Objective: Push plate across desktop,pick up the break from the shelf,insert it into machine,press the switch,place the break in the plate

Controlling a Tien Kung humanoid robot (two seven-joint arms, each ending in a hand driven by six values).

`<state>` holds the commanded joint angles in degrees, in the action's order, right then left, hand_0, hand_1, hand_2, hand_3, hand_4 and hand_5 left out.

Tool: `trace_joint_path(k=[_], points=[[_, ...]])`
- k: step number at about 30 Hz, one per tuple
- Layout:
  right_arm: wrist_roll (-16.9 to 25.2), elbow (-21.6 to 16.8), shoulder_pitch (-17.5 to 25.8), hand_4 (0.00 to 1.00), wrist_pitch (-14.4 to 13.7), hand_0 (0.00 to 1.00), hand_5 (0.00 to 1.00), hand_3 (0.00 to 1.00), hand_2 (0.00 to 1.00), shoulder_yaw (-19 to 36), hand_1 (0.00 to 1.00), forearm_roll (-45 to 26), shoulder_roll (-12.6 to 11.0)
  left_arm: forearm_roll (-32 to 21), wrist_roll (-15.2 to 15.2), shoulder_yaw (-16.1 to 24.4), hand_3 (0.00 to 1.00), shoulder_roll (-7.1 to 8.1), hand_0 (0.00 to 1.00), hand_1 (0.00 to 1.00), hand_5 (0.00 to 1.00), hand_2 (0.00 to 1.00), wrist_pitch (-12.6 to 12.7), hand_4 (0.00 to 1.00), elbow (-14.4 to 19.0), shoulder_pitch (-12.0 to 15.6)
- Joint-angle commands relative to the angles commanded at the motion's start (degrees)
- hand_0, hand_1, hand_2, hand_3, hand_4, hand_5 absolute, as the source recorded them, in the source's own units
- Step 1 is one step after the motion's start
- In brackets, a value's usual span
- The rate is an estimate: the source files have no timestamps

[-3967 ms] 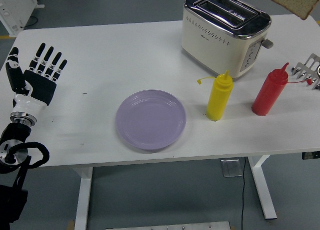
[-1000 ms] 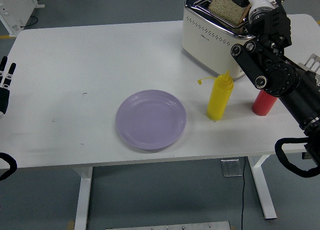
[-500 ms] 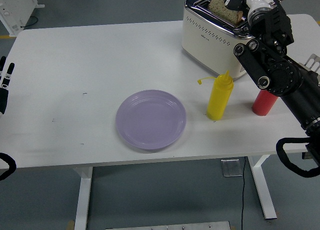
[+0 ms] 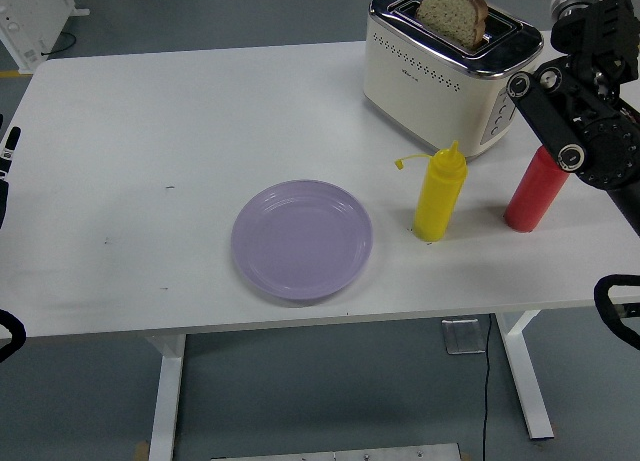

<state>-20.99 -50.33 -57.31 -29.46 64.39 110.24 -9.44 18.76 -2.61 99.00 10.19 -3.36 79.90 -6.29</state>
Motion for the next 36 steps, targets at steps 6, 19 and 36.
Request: trace_joint_path(k=[6, 19, 36], points=[[-0.68, -6.30, 2.76, 0.329, 2.50, 0.183, 0.267, 0.554, 0.604, -0.80, 0.300, -3.90, -7.11, 0.07, 0.01, 0.95, 0.782, 0.19, 0.873, 0.830, 0.998, 0.877, 0.01, 0.708, 0.17, 0.80], [1.41, -16.50, 10.31, 0.321, 16.71, 0.147, 0.436, 0.542, 0.590, 1.49, 0.252, -6.21, -19.21, 0.30, 0.17, 1.53, 0.782, 0.40, 0.872, 0.830, 0.998, 0.876, -0.01, 0.710, 0.35, 1.35], [1.08, -22.48, 16.19, 0.341, 29.04, 0.153, 0.876, 0.532, 0.575, -0.62, 0.247, -8.60, -23.15, 0.25, 0.18, 1.75, 0.781, 0.43, 0.873, 0.829, 0.998, 0.877, -0.11, 0.707, 0.41, 1.31]])
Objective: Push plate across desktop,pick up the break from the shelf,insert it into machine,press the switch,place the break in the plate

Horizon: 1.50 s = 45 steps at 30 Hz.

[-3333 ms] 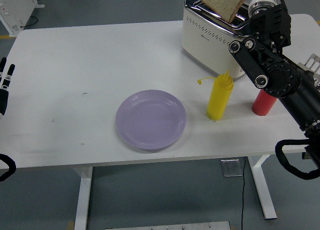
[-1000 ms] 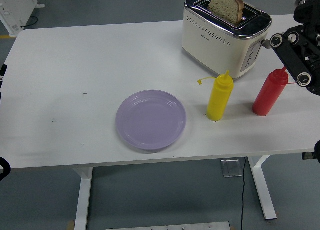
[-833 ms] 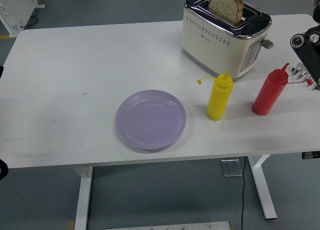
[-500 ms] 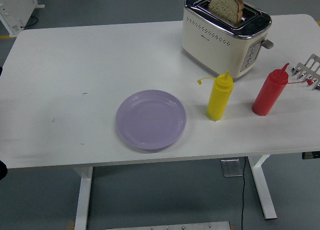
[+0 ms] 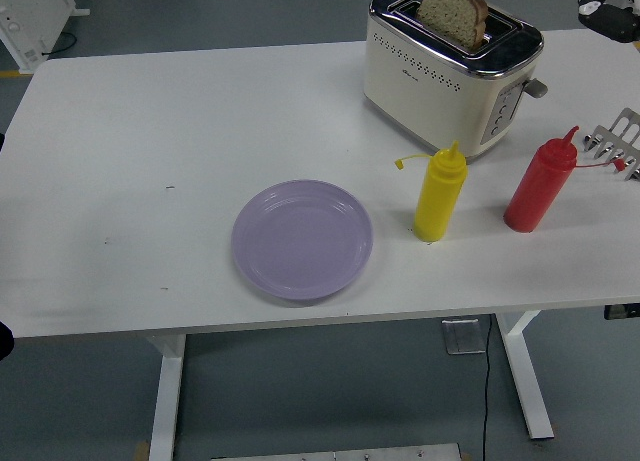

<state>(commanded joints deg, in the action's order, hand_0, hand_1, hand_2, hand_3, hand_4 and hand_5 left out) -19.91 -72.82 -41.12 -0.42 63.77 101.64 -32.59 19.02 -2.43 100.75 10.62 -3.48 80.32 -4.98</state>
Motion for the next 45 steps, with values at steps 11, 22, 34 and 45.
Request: trace_joint_path(k=[11, 22, 34, 45], points=[[-0.34, -1.69, 2.08, 0.344, 2.58, 0.152, 0.885, 0.520, 0.568, -1.12, 0.248, -1.58, -0.60, -0.06, -0.05, 0.52, 0.781, 0.05, 0.872, 0.829, 0.998, 0.877, 0.01, 0.708, 0.08, 0.09], [-0.48, -2.01, 2.51, 0.355, 2.83, 0.153, 0.908, 0.527, 0.573, -3.51, 0.246, -3.01, -0.33, -0.07, -0.03, 0.62, 0.782, 0.06, 0.873, 0.829, 0.998, 0.877, 0.01, 0.707, 0.06, 0.14], [-0.64, -1.46, 2.34, 0.358, 2.95, 0.153, 0.905, 0.527, 0.574, -5.71, 0.246, -3.85, -0.01, -0.04, 0.00, 0.77, 0.782, 0.08, 0.873, 0.829, 0.998, 0.877, 0.01, 0.709, 0.05, 0.12], [-0.54, 0.67, 1.83, 0.359, 2.54, 0.157, 0.904, 0.523, 0.571, -7.27, 0.247, -5.00, 0.85, -0.06, 0.01, 0.71, 0.782, 0.01, 0.873, 0.829, 0.998, 0.877, 0.01, 0.708, 0.03, 0.06]])
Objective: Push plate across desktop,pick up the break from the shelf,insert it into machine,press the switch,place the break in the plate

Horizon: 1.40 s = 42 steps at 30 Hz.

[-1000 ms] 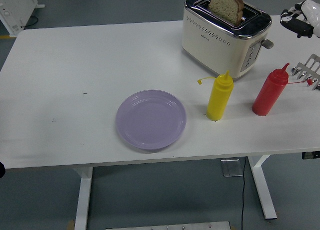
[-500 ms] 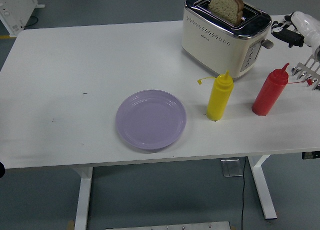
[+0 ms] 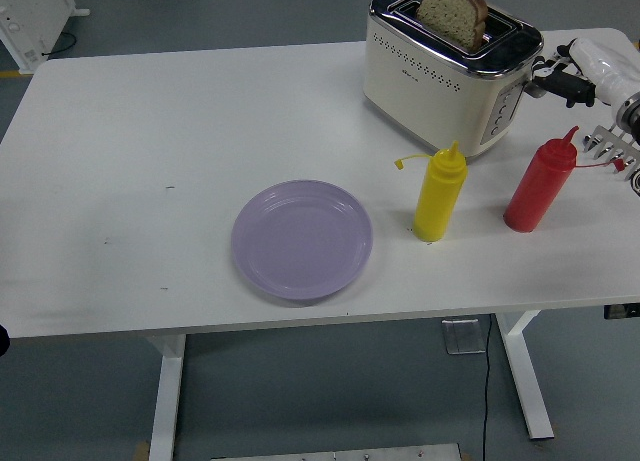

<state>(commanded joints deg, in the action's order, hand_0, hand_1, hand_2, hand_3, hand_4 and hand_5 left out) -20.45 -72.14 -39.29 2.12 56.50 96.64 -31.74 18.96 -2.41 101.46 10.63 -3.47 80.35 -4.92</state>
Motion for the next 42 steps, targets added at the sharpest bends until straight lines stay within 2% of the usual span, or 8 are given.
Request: trace_joint_path(k=[34, 42], points=[[0.53, 4.23, 0.22, 0.366, -1.48, 0.166, 0.880, 0.524, 0.571, -3.19, 0.255, -2.96, 2.51, -0.04, 0.04, -0.18, 0.782, -0.06, 0.872, 0.828, 0.998, 0.877, 0.08, 0.707, -0.11, 0.18], [0.34, 4.69, 0.25, 0.367, -1.76, 0.167, 0.874, 0.525, 0.572, -2.24, 0.256, -2.64, 2.65, -0.03, 0.05, -0.06, 0.781, -0.06, 0.872, 0.829, 0.998, 0.877, 0.07, 0.706, -0.08, 0.09]])
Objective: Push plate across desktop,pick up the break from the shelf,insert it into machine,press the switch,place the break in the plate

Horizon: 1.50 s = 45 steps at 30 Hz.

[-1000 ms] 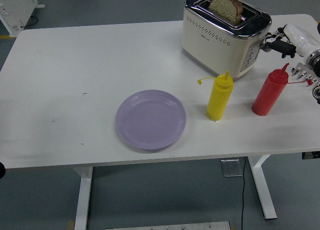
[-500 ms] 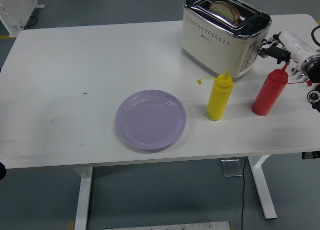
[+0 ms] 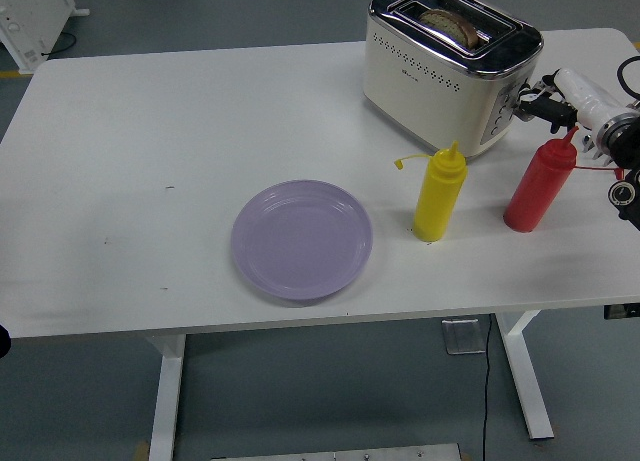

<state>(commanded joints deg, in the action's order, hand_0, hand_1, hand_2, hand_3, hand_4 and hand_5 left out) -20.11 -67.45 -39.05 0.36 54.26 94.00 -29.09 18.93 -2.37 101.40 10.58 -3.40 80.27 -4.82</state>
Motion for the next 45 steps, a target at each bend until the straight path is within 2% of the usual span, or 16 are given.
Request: trace_joint_path(k=[2, 3, 8, 9, 14, 15, 20, 21, 26, 27, 32, 33, 38, 39, 44, 45], points=[[-0.24, -0.37, 0.17, 0.367, -0.01, 0.167, 0.874, 0.525, 0.572, 1.18, 0.256, 0.65, -0.16, 0.00, 0.00, 0.02, 0.781, 0.00, 0.872, 0.829, 0.998, 0.877, 0.00, 0.706, 0.01, -0.02], [-0.34, -0.54, 0.25, 0.375, 0.00, 0.179, 0.827, 0.528, 0.575, 1.67, 0.264, 0.90, -0.24, 0.00, 0.00, 0.04, 0.782, 0.01, 0.871, 0.829, 0.998, 0.876, 0.01, 0.707, 0.02, -0.03], [-1.54, -2.69, 1.08, 0.375, 0.89, 0.179, 0.827, 0.528, 0.575, 5.70, 0.264, 2.52, -1.14, -0.05, -0.03, 0.17, 0.782, 0.05, 0.871, 0.829, 0.998, 0.876, 0.02, 0.707, 0.07, -0.06], [-1.74, -3.07, 1.22, 0.457, 1.04, 0.198, 0.721, 0.582, 0.597, 6.29, 0.305, 2.70, -1.29, -0.05, -0.03, 0.20, 0.782, 0.06, 0.871, 0.829, 0.998, 0.877, 0.02, 0.707, 0.09, -0.06], [-2.69, -5.92, 2.35, 0.457, 0.13, 0.198, 0.721, 0.582, 0.597, 10.58, 0.305, 4.46, -2.12, -0.06, -0.08, 0.57, 0.782, 0.15, 0.871, 0.829, 0.998, 0.877, -0.02, 0.707, 0.24, -0.01], [-2.70, -6.33, 2.53, 0.625, -0.45, 0.423, 0.606, 0.816, 0.746, 11.22, 0.515, 4.72, -2.19, -0.06, -0.09, 0.63, 0.781, 0.16, 0.871, 0.829, 0.998, 0.876, -0.02, 0.707, 0.25, 0.00], [-2.11, -7.81, 2.89, 0.625, -4.51, 0.423, 0.606, 0.816, 0.746, 13.51, 0.515, 5.10, -2.20, -0.05, -0.11, 0.85, 0.781, 0.18, 0.871, 0.829, 0.998, 0.876, -0.03, 0.707, 0.24, 0.05], [-1.79, -7.87, 2.80, 0.715, -5.38, 0.762, 0.527, 0.998, 0.928, 13.64, 0.773, 5.00, -2.14, -0.05, -0.10, 0.86, 0.782, 0.18, 0.871, 0.829, 0.998, 0.877, -0.03, 0.707, 0.22, 0.05], [0.39, -7.34, 1.66, 0.715, -9.02, 0.762, 0.527, 0.998, 0.928, 12.95, 0.773, 4.63, -1.62, -0.04, -0.11, 0.86, 0.782, 0.18, 0.871, 0.829, 0.998, 0.877, -0.01, 0.707, 0.03, -0.02], [0.79, -7.06, 1.25, 0.766, -9.54, 0.860, 0.318, 0.998, 0.971, 12.61, 0.839, 4.78, -1.43, -0.04, -0.11, 0.84, 0.781, 0.18, 0.871, 0.829, 0.998, 0.877, -0.01, 0.707, -0.03, -0.03], [1.38, -4.64, -1.73, 0.766, -10.80, 0.860, 0.318, 0.998, 0.971, 10.09, 0.839, 5.95, 0.06, -0.10, -0.11, 0.63, 0.781, 0.12, 0.871, 0.829, 0.998, 0.877, 0.03, 0.707, -0.34, -0.08], [1.41, -3.90, -2.61, 0.779, -11.09, 0.884, 0.246, 0.984, 0.948, 9.38, 0.847, 6.07, 0.56, -0.12, -0.11, 0.57, 0.782, 0.10, 0.871, 0.829, 0.998, 0.877, 0.04, 0.707, -0.42, -0.09], [1.65, -0.88, -6.65, 0.779, -11.35, 0.884, 0.246, 0.984, 0.948, 6.38, 0.847, 5.40, 2.92, -0.14, -0.09, 0.16, 0.782, 0.03, 0.871, 0.829, 0.998, 0.877, 0.09, 0.707, -0.88, -0.13], [1.57, 0.21, -8.57, 0.773, -11.09, 0.875, 0.293, 0.931, 0.915, 5.02, 0.839, 4.59, 3.98, -0.16, -0.09, -0.22, 0.780, -0.05, 0.871, 0.829, 0.998, 0.877, 0.10, 0.707, -1.20, -0.14], [1.13, 1.52, -11.51, 0.773, -10.25, 0.875, 0.293, 0.931, 0.915, 3.20, 0.839, 2.85, 5.68, -0.29, -0.10, -1.20, 0.780, -0.19, 0.871, 0.829, 0.998, 0.877, 0.12, 0.707, -1.82, -0.16], [1.02, 1.69, -11.96, 0.785, -10.10, 0.879, 0.290, 0.901, 0.907, 2.95, 0.836, 2.52, 5.96, -0.31, -0.10, -1.38, 0.782, -0.22, 0.871, 0.828, 0.998, 0.877, 0.12, 0.707, -1.91, -0.17]])
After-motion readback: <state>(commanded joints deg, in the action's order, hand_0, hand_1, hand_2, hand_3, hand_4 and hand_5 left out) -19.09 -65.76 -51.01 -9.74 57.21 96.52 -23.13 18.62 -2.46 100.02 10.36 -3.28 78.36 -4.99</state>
